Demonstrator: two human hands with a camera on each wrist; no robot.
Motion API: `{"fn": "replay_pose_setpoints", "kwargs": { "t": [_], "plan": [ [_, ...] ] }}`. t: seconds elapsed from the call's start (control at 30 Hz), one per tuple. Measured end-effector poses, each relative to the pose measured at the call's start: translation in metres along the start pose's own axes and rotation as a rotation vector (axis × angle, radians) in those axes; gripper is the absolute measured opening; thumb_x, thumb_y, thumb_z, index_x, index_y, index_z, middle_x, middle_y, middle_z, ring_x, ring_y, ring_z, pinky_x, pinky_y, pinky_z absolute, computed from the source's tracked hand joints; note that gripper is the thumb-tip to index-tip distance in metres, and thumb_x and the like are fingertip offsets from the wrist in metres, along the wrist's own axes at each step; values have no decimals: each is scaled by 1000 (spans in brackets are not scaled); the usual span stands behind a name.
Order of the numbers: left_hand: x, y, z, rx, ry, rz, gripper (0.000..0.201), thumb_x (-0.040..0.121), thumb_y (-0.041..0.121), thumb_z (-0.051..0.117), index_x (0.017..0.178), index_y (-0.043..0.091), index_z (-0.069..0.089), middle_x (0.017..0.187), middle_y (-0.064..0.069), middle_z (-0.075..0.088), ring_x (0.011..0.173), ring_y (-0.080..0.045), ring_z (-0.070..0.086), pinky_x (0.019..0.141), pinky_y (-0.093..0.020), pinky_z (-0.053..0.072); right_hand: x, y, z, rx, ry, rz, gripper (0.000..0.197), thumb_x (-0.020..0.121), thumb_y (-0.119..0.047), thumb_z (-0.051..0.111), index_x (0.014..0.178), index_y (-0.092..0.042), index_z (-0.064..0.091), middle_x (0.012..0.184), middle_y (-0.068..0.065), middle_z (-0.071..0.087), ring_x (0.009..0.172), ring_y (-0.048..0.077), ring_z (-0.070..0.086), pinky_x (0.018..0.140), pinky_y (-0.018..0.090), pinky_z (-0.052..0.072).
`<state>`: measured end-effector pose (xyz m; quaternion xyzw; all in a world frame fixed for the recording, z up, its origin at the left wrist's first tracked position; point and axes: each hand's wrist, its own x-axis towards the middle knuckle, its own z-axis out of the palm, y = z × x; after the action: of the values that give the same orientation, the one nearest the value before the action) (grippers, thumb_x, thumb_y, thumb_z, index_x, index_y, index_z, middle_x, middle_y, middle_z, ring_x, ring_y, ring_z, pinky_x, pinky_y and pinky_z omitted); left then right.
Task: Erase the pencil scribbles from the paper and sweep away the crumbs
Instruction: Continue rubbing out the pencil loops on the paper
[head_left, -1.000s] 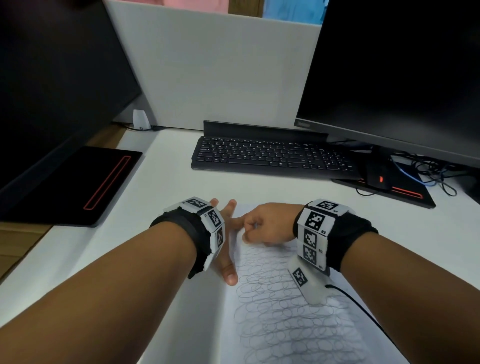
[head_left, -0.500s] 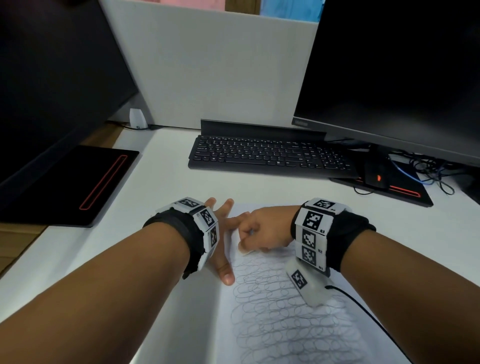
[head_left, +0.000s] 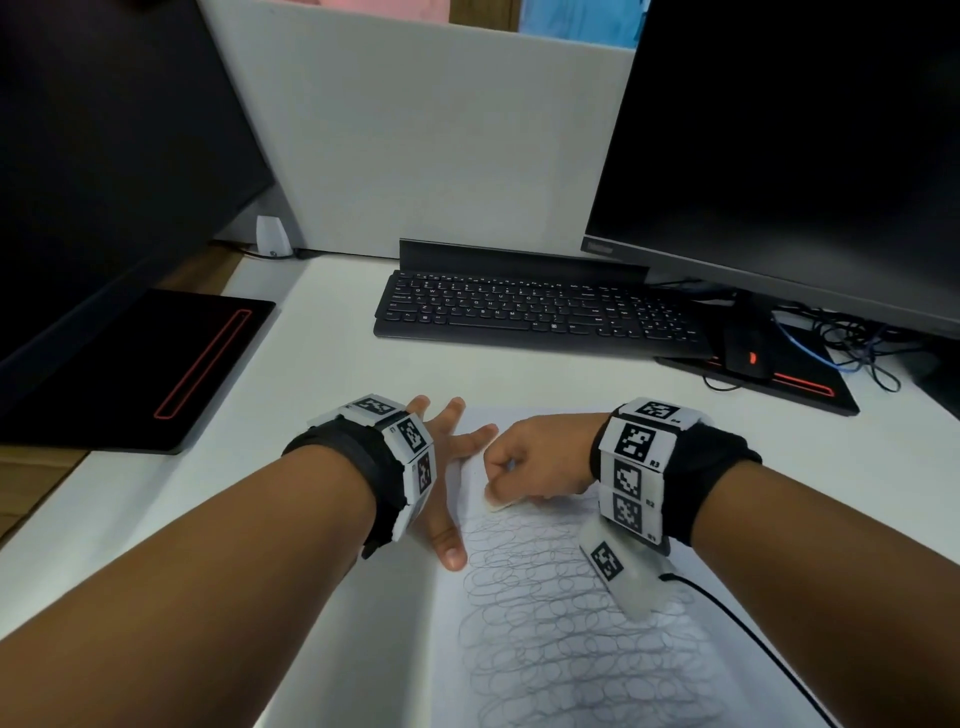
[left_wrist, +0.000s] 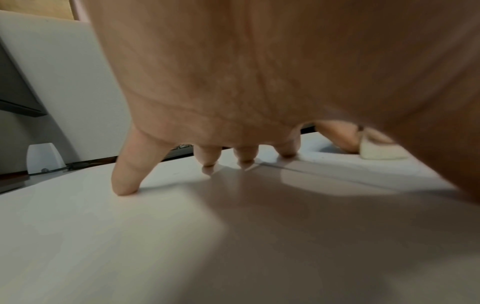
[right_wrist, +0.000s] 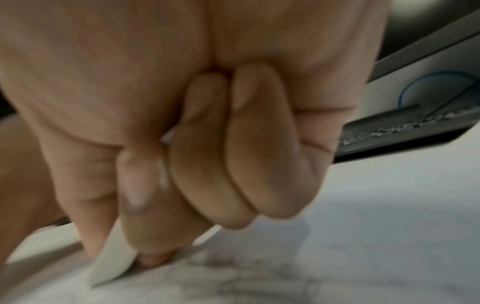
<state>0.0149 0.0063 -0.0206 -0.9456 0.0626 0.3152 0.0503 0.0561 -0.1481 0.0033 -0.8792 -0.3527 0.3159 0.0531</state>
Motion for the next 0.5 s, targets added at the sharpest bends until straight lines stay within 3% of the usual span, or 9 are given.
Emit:
{"fn": "replay_pose_setpoints", "kwargs": {
  "t": [0.1,0.23,0.37,0.5],
  "plan": [
    [0,0,0,2,-1,4,137,56,72,79,143,52,-25,157,1,-32,144,-38,-26,113,-65,-4,1,2,-2,42,86,16,20,94,-33,59,82,-18,57,68,-8,57,61,4,50,64,25,39],
    [0,0,-2,7,-13,-1,138,56,73,78,146,49,-24,157,0,-33,143,-39,-26,112,-66,-4,0,-1,1,1,-13,-2,19,94,-33,58,83,-17,57,69,-7,58,60,5,51,65,25,41],
    [-2,3,-3,19,-9,-7,137,57,73,78,143,51,-27,158,0,-32,144,-39,-25,112,-65,-3,3,3,-2,12,114,25,18,94,-31,58,81,-18,56,75,-6,56,72,11,52,66,25,40],
    [-4,3,-3,17,-21,-29,137,58,72,77,144,48,-27,157,2,-33,144,-37,-25,113,-63,-3,2,2,2,9,-14,8,23,93,-34,60,75,-21,54,70,-5,56,64,9,50,70,28,42]
  ]
}}
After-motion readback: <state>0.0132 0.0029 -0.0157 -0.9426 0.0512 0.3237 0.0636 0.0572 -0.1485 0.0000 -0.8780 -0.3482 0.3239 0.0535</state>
